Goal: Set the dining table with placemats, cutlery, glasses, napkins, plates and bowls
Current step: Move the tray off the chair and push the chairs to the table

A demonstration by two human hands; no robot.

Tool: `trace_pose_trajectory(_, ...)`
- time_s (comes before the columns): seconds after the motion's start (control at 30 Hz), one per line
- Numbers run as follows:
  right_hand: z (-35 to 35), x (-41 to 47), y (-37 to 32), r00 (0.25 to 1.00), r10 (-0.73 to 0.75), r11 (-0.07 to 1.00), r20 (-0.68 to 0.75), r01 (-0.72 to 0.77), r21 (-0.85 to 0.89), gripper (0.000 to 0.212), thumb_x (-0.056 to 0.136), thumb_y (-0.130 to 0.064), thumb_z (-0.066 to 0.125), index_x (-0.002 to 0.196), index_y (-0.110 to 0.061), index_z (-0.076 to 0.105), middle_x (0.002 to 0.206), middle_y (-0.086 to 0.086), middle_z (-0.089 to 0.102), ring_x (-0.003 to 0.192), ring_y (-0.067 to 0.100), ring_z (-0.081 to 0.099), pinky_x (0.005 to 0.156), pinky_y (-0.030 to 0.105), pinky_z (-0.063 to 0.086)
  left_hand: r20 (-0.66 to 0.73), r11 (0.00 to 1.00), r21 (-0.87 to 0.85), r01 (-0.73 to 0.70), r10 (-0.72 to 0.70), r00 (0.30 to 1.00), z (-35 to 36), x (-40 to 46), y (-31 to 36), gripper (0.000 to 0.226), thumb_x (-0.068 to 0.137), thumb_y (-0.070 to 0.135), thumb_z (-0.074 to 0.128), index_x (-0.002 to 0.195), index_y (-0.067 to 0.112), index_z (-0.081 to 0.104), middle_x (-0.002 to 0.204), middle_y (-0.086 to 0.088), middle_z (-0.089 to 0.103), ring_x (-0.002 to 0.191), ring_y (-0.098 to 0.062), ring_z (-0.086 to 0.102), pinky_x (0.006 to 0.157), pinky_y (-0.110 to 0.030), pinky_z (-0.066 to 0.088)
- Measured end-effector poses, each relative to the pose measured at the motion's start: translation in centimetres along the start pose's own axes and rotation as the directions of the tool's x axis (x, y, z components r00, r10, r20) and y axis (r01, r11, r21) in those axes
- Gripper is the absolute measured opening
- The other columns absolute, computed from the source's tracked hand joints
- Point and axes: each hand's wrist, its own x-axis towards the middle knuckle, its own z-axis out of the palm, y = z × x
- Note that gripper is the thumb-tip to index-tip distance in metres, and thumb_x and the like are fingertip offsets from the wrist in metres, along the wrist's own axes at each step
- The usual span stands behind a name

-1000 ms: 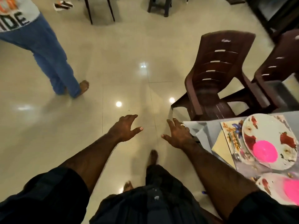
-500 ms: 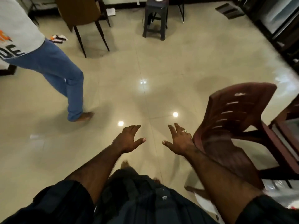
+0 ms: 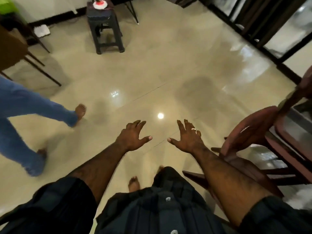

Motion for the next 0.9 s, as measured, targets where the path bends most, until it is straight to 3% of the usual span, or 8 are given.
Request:
trace_pose_trajectory(0.27,-6.3,14.4,5.9,0.991,0.127,0.99,0.031,-0.129,0.054,0.114,0.079,-0.093,0.043,0.166,-0.032,-0.001,0.175,0.006,-0.003,0.16,0.032,0.005,0.124,0.063,0.016,0.085,0.992,0.064,-0.109,0.103,0.991,-5.1,20.3,3.8,0.095,0.091,0.082,0.047,0.165,0.029,0.023,0.171,-0.005,0.027,0.153,-0.033,0.028,0.117,-0.055,0.039)
trace_pose_trajectory(0.53,-17.7,25.1,14.9,0.969,0.245,0.966,-0.027,-0.241,0.092,0.113,0.079,-0.093,0.043,0.165,-0.032,0.003,0.174,0.007,0.0,0.16,0.033,0.007,0.123,0.063,0.018,0.152,0.965,0.093,-0.245,0.229,0.961,-11.2,39.3,14.9,0.094,0.091,0.082,0.047,0.166,0.031,0.019,0.173,-0.002,0.022,0.156,-0.03,0.023,0.12,-0.052,0.036)
trace_pose_trajectory(0.7,-23.7,31.9,22.0,0.914,0.396,0.906,-0.086,-0.374,0.198,0.111,0.08,-0.093,0.041,0.165,-0.032,0.006,0.174,0.007,0.003,0.16,0.031,0.009,0.122,0.062,0.019,0.215,0.911,0.129,-0.392,0.36,0.908,-13.7,53.4,22.8,0.091,0.093,0.078,0.051,0.165,0.031,0.022,0.172,-0.001,0.023,0.155,-0.029,0.023,0.12,-0.049,0.036)
trace_pose_trajectory(0.9,-28.5,38.3,31.8,0.79,0.611,0.758,-0.055,-0.563,0.329,0.111,0.08,-0.092,0.043,0.165,-0.031,0.006,0.174,0.007,0.006,0.159,0.033,0.01,0.122,0.063,0.02,0.355,0.815,0.154,-0.559,0.482,0.801,-14.5,70.0,32.8,0.092,0.092,0.08,0.05,0.166,0.032,0.022,0.173,0.0,0.022,0.156,-0.028,0.022,0.119,-0.05,0.036)
